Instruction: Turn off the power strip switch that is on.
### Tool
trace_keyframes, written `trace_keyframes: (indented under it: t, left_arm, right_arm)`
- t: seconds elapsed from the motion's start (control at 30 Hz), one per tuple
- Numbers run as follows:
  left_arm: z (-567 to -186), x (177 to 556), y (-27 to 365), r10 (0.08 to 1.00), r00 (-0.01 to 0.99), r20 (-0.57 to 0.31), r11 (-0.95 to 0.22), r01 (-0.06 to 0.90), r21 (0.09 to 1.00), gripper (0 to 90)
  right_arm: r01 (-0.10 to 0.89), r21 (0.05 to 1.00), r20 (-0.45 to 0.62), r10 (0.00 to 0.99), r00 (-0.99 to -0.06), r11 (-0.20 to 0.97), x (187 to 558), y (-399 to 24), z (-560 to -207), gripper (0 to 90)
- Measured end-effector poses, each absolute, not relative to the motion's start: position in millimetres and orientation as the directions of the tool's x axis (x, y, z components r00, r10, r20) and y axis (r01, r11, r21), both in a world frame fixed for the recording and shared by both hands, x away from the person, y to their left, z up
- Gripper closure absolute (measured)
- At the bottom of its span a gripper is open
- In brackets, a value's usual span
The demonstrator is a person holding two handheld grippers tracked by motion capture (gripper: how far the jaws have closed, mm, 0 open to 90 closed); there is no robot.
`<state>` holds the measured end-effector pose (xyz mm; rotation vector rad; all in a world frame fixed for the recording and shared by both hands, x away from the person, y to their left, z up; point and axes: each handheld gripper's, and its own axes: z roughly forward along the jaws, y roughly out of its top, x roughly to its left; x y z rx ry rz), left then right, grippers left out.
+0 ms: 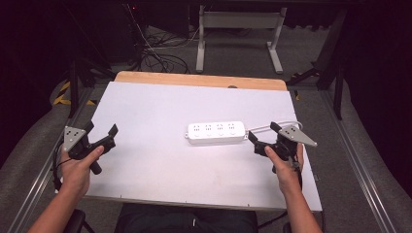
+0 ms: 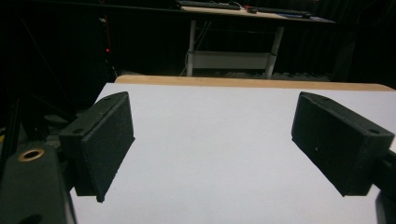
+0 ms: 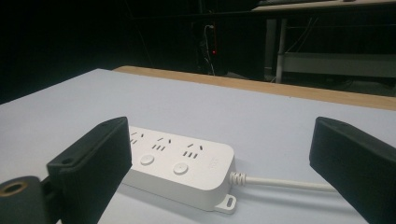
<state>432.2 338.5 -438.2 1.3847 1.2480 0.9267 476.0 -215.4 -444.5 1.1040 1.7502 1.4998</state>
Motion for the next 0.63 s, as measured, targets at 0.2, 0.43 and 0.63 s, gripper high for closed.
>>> trace_keyframes:
  t: [0.2,0.43,0.63]
  left_arm:
    - [-438.4,432.1,339.2,0.983,0.165,-0.086,0.051,0.208,0.977,13.5]
    - [-438.4,433.0,338.0,0.982,0.169,-0.082,0.047,0.204,0.978,13.6]
    - [-438.3,433.2,339.1,0.982,0.166,-0.087,0.052,0.204,0.978,13.6]
  right_arm:
    - [0.221,0.975,0.082,0.865,-0.495,0.034,477.3,-215.1,-445.2,6.7]
    - [0.224,0.974,0.081,0.866,-0.494,0.036,477.1,-215.4,-445.6,7.0]
    - [0.222,0.974,0.075,0.867,-0.493,0.042,477.9,-214.9,-445.8,8.2]
